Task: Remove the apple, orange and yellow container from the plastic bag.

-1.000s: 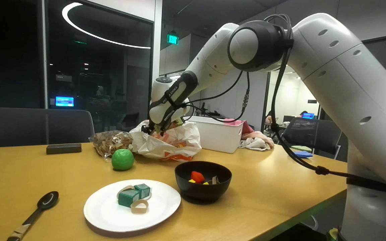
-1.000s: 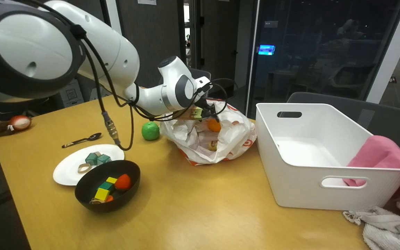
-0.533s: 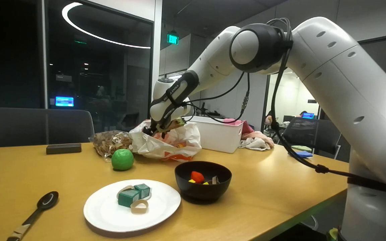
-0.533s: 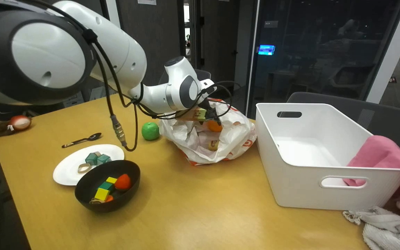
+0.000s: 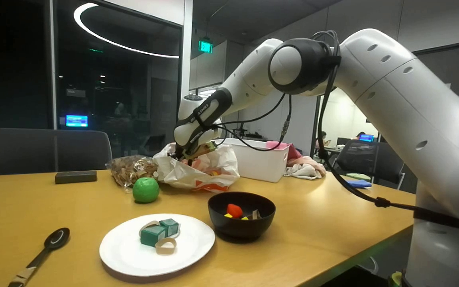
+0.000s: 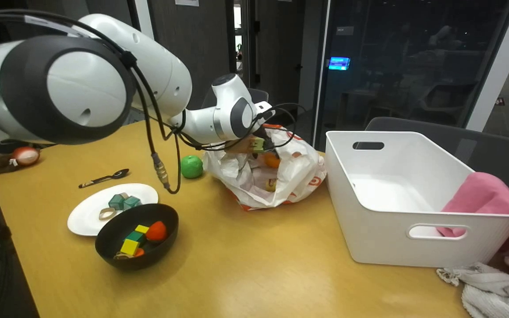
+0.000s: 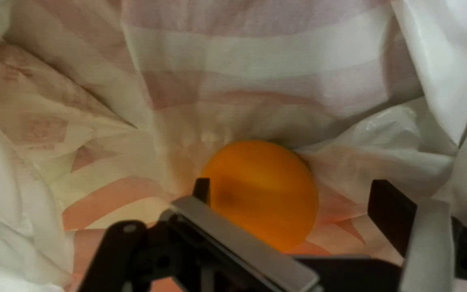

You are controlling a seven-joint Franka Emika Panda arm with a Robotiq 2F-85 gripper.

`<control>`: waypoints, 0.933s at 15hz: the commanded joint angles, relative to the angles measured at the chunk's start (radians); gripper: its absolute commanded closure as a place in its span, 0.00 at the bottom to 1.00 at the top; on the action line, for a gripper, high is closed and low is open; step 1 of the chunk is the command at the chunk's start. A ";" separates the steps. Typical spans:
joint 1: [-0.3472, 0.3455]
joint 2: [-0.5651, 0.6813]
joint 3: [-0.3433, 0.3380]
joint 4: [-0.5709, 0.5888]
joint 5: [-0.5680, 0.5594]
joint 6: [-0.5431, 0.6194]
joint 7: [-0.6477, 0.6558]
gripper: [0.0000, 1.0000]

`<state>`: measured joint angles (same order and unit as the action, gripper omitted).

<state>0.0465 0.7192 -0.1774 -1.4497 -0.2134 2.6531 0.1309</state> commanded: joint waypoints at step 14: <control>-0.032 0.171 -0.009 0.316 -0.003 -0.195 -0.009 0.00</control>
<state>0.0212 0.8509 -0.1846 -1.2134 -0.2142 2.5001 0.1291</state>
